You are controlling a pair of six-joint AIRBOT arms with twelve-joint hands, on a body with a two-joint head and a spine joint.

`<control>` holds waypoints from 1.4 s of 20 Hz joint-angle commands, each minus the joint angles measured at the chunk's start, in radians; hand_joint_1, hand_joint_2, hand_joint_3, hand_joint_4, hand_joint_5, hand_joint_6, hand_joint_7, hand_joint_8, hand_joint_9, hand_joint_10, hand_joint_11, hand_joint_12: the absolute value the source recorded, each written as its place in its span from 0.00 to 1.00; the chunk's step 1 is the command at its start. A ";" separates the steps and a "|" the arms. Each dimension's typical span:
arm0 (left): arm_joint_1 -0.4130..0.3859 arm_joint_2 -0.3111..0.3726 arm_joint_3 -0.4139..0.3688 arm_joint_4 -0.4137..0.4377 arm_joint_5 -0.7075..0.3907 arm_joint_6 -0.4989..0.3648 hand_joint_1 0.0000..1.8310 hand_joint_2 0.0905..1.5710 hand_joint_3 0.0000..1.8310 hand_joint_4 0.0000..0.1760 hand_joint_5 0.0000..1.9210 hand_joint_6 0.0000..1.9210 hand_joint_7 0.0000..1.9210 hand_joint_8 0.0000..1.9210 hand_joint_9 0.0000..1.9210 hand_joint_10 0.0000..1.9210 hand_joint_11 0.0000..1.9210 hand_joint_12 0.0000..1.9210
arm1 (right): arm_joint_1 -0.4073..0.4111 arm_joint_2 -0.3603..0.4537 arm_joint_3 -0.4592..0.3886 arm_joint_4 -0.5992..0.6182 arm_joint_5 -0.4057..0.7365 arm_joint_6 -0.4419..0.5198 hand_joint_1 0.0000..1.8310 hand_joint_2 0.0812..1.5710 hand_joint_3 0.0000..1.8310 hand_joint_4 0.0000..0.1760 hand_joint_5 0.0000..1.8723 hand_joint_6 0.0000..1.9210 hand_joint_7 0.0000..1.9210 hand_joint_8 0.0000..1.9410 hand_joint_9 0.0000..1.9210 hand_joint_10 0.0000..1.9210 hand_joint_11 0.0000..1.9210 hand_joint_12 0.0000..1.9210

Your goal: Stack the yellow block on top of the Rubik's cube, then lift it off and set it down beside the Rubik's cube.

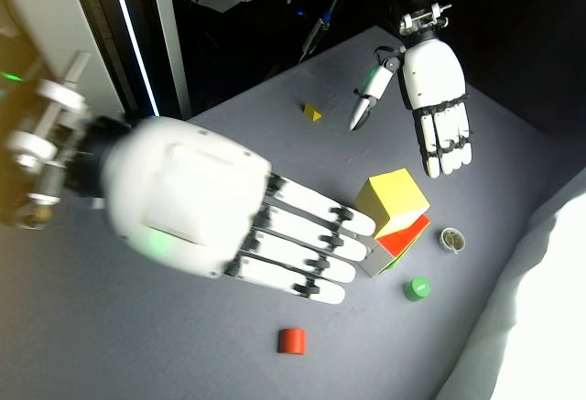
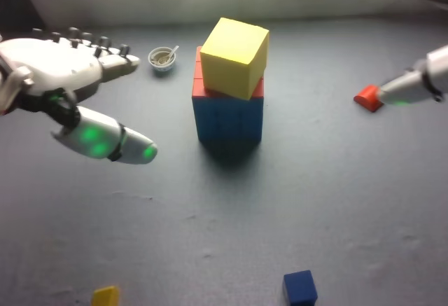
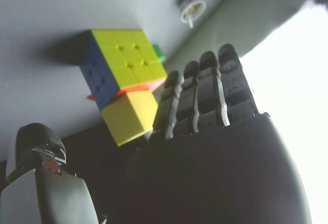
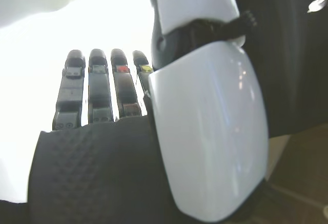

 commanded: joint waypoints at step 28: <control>0.056 0.223 -0.320 -0.159 -0.266 0.158 0.12 0.62 0.00 0.00 0.03 0.00 0.04 0.00 0.05 0.00 0.05 0.02 | 0.042 -0.541 0.425 0.197 0.084 0.002 0.73 0.59 0.01 0.00 0.00 0.00 0.00 0.00 0.00 0.00 0.00 0.00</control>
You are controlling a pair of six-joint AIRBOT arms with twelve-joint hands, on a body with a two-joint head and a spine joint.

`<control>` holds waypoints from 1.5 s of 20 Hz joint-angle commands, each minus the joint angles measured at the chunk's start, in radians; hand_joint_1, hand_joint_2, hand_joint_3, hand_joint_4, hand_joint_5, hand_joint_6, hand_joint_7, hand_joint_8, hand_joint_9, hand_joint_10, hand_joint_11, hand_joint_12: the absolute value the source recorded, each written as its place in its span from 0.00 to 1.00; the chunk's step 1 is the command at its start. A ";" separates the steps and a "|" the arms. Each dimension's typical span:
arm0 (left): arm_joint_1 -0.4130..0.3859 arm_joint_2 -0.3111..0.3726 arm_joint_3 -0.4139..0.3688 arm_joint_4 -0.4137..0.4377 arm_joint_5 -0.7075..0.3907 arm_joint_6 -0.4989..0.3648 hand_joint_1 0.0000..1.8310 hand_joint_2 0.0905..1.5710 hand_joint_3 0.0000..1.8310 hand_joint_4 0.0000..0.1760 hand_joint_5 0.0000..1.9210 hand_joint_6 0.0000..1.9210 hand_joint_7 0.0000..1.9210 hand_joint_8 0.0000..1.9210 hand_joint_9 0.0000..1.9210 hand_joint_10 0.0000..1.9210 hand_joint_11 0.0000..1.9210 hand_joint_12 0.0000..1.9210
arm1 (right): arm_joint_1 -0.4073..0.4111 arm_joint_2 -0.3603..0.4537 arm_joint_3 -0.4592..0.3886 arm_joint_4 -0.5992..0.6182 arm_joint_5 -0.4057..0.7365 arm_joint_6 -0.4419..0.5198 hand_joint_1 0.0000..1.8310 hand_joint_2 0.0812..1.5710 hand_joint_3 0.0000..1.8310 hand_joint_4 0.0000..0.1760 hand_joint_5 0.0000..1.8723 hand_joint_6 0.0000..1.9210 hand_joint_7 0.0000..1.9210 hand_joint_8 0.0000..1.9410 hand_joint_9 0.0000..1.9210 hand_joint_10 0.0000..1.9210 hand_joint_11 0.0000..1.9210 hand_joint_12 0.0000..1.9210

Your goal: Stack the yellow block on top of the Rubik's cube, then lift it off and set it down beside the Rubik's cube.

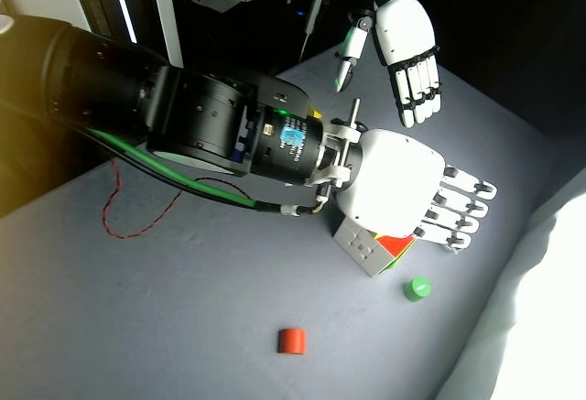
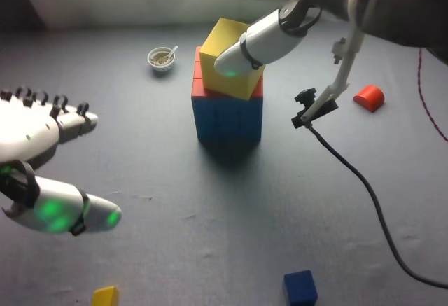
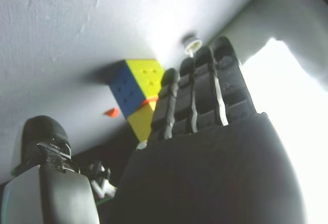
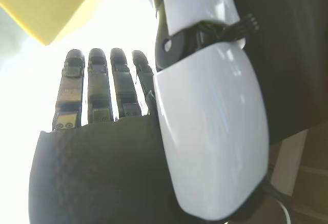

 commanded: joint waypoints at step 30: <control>-0.039 -0.001 -0.029 -0.043 -0.181 0.060 0.17 0.65 0.00 0.00 0.04 0.00 0.04 0.00 0.05 0.00 0.05 0.01 | -0.072 -0.011 0.020 -0.130 0.165 0.013 0.78 0.71 0.00 0.00 0.32 0.01 0.36 0.01 0.37 0.04 0.06 0.68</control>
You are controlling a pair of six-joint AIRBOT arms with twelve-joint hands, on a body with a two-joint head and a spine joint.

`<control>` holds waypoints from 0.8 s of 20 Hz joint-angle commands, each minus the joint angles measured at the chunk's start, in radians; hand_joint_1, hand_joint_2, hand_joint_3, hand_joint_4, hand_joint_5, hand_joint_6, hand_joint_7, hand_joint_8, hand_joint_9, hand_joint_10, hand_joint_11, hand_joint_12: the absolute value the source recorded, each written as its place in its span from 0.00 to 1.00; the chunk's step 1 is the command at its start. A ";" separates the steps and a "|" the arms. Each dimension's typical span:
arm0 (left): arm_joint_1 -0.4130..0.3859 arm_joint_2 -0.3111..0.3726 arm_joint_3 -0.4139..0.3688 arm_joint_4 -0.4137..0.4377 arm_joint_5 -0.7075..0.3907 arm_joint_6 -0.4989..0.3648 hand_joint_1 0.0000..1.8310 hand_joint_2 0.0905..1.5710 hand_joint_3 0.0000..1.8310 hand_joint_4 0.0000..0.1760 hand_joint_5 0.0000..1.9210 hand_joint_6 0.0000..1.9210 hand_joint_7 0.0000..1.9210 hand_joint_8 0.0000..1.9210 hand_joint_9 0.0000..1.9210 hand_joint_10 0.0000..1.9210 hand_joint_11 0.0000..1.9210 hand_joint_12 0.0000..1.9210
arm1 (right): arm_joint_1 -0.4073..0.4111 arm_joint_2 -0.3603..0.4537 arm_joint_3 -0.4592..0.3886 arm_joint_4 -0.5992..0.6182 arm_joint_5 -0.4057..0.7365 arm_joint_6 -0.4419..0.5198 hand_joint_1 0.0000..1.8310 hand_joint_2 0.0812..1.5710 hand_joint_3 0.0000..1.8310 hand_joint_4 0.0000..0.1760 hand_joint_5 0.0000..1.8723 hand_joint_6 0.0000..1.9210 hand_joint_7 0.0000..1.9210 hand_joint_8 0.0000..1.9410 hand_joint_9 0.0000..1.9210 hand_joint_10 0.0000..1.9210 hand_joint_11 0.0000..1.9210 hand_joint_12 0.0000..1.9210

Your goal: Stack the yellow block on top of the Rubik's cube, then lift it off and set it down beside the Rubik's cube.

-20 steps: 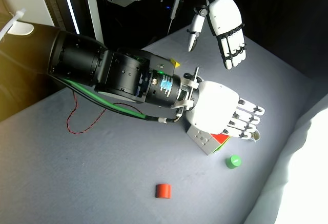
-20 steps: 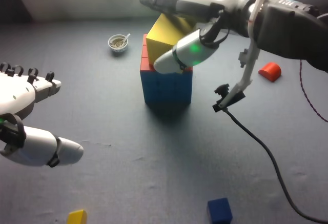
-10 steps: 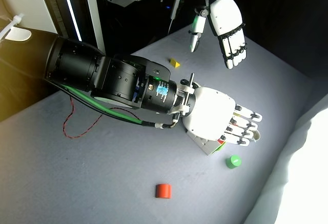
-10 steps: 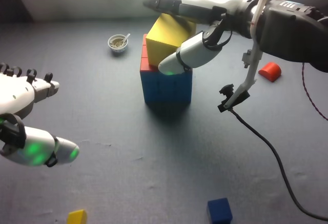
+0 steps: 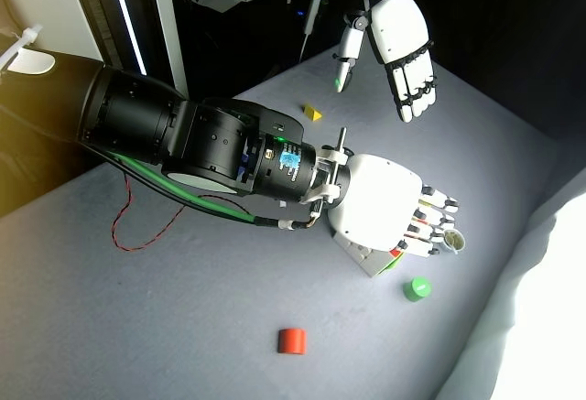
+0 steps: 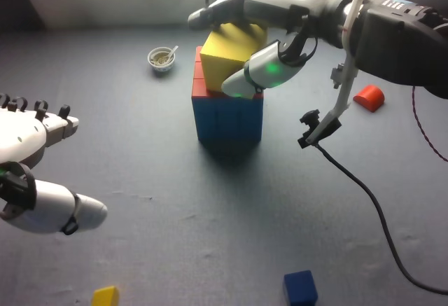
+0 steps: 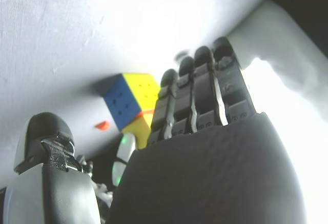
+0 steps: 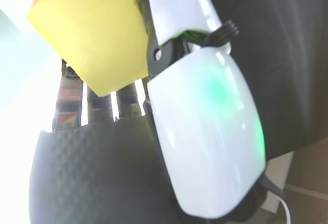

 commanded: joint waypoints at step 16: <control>-0.017 0.009 0.009 0.046 -0.043 -0.008 0.15 0.68 0.00 0.00 0.04 0.00 0.05 0.00 0.05 0.00 0.05 0.01 | 0.059 0.171 -0.153 -0.240 0.174 0.029 0.75 0.72 0.00 0.00 0.42 0.60 0.49 0.53 0.43 0.70 0.29 0.79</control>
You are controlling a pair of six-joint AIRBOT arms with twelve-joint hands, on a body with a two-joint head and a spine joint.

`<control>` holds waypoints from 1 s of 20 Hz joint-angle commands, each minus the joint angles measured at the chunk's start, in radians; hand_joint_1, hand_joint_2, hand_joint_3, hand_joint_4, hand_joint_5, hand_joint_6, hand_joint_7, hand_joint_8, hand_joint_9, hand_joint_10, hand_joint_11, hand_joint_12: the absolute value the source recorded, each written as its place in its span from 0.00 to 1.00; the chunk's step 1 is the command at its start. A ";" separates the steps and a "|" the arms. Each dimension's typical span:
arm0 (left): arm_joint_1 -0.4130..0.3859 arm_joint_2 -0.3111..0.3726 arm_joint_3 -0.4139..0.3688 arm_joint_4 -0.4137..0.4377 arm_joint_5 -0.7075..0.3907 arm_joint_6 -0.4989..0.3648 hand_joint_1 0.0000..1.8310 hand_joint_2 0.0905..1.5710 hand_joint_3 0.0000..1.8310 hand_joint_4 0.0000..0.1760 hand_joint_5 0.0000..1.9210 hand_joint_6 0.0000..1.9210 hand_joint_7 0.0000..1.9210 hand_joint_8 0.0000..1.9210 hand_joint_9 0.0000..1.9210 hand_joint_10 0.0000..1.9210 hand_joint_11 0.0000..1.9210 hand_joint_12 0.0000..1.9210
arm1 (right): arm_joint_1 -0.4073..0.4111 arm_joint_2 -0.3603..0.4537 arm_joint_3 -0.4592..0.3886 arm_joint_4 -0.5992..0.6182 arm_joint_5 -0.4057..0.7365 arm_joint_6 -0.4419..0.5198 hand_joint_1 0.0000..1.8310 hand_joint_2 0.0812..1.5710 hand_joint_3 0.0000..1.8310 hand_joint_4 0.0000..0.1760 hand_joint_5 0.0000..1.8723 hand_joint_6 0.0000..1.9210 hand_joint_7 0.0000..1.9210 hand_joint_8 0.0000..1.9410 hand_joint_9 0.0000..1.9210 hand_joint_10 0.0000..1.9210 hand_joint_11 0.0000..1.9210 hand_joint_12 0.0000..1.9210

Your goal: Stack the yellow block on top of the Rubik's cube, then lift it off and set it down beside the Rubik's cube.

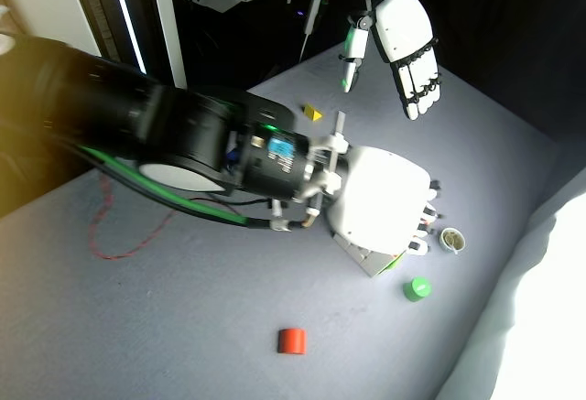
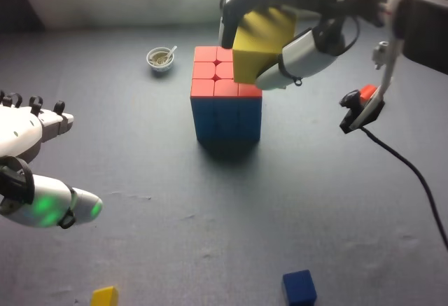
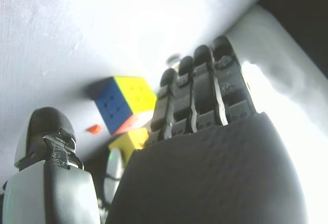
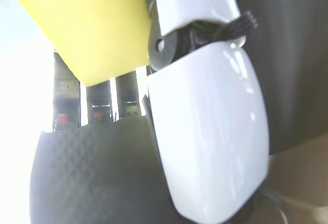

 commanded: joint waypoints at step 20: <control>-0.010 0.015 0.002 0.045 -0.025 0.001 0.14 0.71 0.00 0.00 0.07 0.00 0.08 0.00 0.10 0.00 0.08 0.02 | -0.248 0.106 -0.277 0.036 0.270 0.023 0.80 0.76 0.00 0.00 0.36 0.70 0.43 0.59 0.38 0.70 0.31 0.95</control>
